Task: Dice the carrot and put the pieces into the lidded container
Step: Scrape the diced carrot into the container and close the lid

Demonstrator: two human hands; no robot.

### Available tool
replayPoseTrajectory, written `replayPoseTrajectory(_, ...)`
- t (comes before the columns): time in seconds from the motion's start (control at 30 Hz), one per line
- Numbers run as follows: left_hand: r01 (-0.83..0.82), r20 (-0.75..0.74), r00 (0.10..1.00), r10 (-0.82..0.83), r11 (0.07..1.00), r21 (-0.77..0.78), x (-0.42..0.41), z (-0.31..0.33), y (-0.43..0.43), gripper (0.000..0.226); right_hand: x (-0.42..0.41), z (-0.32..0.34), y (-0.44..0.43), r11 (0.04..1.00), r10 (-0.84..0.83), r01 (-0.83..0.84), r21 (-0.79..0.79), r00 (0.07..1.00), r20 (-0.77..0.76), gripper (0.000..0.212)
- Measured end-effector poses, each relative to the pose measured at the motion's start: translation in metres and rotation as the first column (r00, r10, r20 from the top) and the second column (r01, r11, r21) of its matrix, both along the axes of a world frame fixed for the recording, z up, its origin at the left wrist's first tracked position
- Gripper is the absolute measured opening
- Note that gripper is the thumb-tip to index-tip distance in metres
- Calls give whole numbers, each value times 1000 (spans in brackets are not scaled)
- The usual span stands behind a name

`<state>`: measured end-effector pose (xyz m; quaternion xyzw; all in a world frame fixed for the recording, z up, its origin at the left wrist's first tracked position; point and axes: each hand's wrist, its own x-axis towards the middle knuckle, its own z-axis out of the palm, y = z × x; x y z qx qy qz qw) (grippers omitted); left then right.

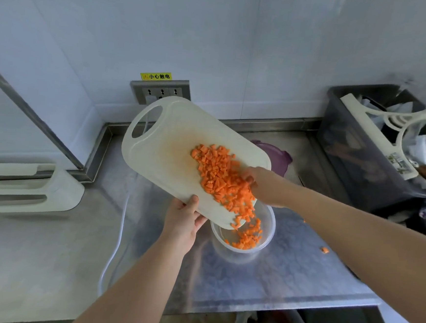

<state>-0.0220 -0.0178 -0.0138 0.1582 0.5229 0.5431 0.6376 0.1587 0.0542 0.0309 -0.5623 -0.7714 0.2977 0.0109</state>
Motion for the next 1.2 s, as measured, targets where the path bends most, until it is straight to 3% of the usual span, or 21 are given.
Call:
replayPoseTrajectory(0.1, -8, 1, 1000, 8, 1000, 0, 2, 1, 2, 25, 7, -9, -20, 997, 37, -41, -69, 997, -67, 29)
replayPoseTrajectory(0.3, 11, 3, 1000, -11, 1000, 17, 1, 0, 5, 25, 20, -16, -45, 986, 89, -85, -144, 996, 18, 41)
replayPoseTrajectory(0.47, 51, -1, 999, -51, 998, 29, 1, -5, 3, 22, 5, 32, 0, 995, -23, 32, 98, 995, -98, 43)
replayPoseTrajectory(0.6, 81, -7, 997, -81, 996, 45, 2, -6, 2, 22, -22, 45, 31, 978, 41, -33, 207, 999, -34, 59)
replayPoseTrajectory(0.77, 58, -12, 998, -58, 998, 37, 4, -4, 6, 21, -35, 25, 25, 978, 77, -94, 185, 992, 100, 55)
replayPoseTrajectory(1.2, 1, -87, 996, -3, 1000, -28, 2, -7, 18, 24, -6, -17, -41, 994, 80, -83, 65, 996, 38, 51)
